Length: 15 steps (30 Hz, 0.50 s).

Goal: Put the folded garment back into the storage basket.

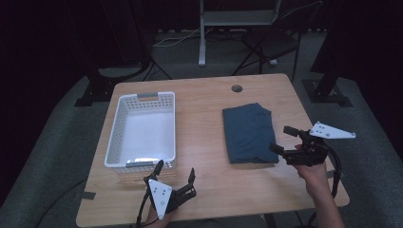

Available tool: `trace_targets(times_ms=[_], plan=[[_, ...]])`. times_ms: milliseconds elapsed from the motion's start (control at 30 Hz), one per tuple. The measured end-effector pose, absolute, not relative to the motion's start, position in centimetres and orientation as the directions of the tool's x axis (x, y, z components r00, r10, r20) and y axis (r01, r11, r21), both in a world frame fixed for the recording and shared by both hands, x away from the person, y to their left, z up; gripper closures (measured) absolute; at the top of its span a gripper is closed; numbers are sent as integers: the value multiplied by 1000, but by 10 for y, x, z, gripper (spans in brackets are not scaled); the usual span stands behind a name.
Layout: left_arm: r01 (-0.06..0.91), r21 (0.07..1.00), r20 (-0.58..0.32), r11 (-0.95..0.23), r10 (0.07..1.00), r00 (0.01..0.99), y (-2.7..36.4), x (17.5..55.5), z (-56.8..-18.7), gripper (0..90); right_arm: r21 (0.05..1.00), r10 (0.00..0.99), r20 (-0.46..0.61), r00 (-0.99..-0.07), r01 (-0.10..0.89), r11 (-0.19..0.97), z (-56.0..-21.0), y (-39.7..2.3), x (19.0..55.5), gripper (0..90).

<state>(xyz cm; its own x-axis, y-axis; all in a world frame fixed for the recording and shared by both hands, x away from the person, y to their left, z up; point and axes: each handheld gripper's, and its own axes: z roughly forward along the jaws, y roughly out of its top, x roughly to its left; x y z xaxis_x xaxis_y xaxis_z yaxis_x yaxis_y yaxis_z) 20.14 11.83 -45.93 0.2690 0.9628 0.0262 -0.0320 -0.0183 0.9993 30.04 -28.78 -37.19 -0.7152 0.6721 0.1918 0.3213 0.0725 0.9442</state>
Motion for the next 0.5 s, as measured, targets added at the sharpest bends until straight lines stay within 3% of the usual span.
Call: trace_targets(times_ms=[500], plan=[[-29,999,26,-19,963,270,118,202,-459,42,908,733,218,-645,408,90,-375,-294,350,51]])
